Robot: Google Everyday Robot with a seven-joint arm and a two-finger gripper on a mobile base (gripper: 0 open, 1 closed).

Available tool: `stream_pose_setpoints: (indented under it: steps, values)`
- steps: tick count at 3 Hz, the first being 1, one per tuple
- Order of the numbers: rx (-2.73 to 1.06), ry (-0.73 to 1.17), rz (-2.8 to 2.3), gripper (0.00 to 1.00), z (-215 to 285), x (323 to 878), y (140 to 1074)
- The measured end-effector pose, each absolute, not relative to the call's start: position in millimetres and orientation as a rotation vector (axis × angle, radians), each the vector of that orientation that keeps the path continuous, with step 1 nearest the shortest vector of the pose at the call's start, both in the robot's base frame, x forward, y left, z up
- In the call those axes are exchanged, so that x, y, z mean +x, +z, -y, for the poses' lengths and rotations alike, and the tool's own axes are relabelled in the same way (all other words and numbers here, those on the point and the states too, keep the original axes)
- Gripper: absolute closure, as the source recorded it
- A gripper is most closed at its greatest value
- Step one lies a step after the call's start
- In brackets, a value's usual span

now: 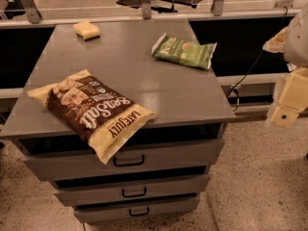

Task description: Move green jalapeno chip bag near brown chip bag

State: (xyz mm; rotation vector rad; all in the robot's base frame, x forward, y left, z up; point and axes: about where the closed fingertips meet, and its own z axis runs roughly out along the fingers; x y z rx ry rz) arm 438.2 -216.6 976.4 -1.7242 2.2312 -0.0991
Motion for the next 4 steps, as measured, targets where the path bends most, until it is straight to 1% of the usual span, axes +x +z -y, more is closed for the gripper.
stream_pose_setpoints:
  steps: [2, 3, 4]
  values:
    - [-1.730, -0.090, -2.204, 0.00, 216.9, 444.4, 976.2]
    - [-1.705, -0.062, -2.138, 0.00, 221.7, 475.2, 967.4]
    - [-1.655, -0.031, -2.053, 0.00, 221.3, 520.2, 958.5]
